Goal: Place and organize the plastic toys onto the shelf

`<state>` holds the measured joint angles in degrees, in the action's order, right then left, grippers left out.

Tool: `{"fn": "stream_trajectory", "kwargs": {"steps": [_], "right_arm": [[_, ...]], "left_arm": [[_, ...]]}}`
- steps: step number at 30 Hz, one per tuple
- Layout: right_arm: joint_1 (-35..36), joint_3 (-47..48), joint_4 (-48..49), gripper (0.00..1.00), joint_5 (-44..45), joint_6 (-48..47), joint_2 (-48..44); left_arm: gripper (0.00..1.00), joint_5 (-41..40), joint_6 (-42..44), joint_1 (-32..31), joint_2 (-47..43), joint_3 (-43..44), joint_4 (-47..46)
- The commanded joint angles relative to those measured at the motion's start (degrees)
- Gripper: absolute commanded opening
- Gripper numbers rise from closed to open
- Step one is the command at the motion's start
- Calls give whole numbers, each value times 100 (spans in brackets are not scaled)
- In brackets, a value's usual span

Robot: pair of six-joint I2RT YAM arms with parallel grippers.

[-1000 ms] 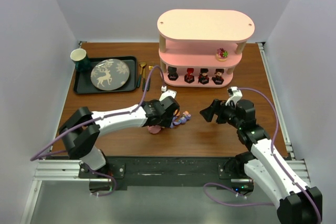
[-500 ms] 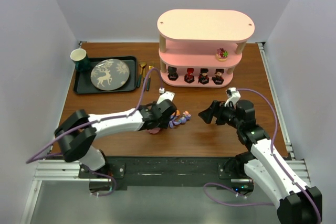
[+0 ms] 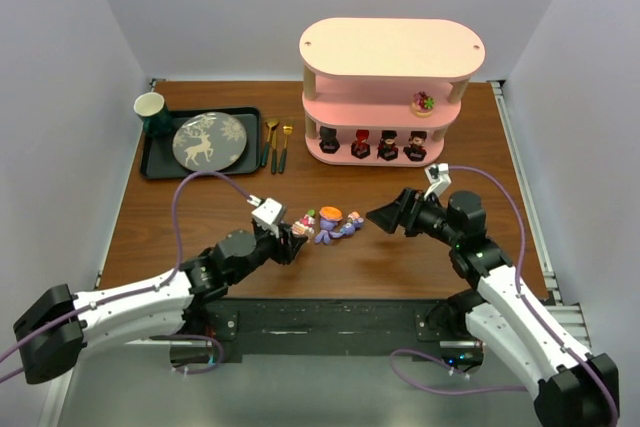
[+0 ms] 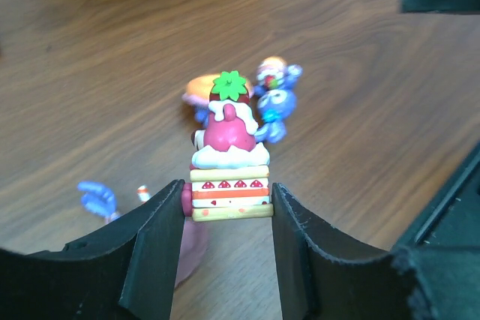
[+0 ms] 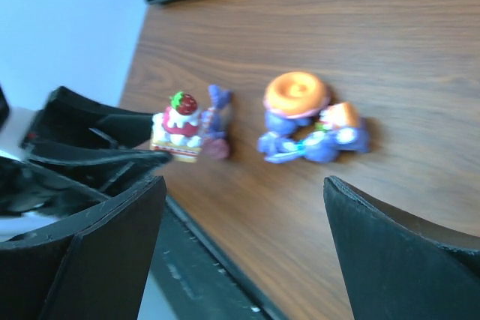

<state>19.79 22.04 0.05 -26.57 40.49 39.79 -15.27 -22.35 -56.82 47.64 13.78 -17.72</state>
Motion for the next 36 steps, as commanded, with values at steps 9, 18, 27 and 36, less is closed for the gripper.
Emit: {"fn": "stream_trajectory", "kwargs": {"steps": [9, 18, 27, 36], "right_arm": [[1290, 485, 846, 88, 477, 995, 573], [1712, 626, 1014, 88, 661, 891, 715], [1835, 915, 689, 87, 1039, 776, 977], [2266, 1575, 302, 81, 1619, 583, 1733]], "left_arm": [[0, 1746, 1356, -49, -246, -315, -2508], [0, 1774, 1260, -49, -53, -253, -2658], [0, 1430, 1452, -154, 184, -60, -2368], [0, 1184, 1822, -339, 439, 204, -2175]]}}
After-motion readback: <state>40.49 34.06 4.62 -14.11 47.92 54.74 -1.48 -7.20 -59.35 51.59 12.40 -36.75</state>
